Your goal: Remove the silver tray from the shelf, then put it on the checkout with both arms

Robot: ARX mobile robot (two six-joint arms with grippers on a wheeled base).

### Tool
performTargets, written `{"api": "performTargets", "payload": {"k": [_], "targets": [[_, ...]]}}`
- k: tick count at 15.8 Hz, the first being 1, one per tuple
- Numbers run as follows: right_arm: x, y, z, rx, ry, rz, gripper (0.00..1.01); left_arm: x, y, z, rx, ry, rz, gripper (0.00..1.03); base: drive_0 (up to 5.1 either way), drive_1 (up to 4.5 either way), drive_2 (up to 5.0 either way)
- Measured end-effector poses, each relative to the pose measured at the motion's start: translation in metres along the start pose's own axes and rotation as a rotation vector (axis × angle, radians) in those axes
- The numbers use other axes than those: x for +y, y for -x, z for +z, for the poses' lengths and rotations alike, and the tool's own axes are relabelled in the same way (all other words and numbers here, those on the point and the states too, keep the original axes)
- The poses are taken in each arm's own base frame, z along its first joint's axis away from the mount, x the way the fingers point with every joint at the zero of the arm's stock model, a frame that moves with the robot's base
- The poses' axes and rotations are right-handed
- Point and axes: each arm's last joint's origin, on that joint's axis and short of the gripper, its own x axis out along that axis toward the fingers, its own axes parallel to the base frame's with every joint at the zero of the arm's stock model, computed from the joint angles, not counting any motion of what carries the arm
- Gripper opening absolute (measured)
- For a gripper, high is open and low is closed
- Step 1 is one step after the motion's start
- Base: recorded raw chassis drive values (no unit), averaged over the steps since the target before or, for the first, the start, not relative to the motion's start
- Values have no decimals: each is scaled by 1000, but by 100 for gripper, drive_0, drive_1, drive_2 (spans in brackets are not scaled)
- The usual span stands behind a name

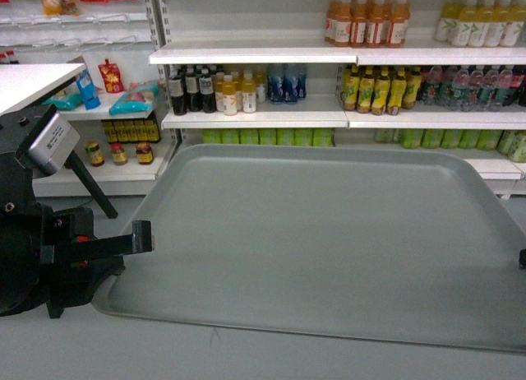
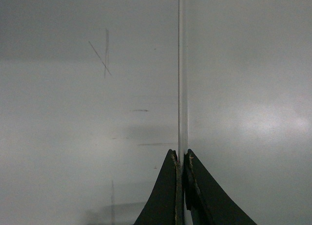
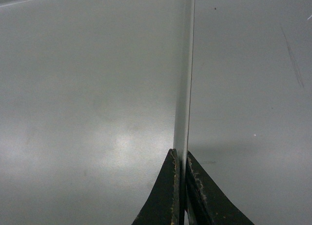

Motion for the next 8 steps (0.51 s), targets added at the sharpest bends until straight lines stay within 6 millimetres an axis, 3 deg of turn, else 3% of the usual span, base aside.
{"api": "performTargets", "payload": {"k": [8], "targets": [[0, 0, 1, -7, 1, 3, 3, 0, 0, 0, -1, 0, 2, 2, 10, -371, 390]]}}
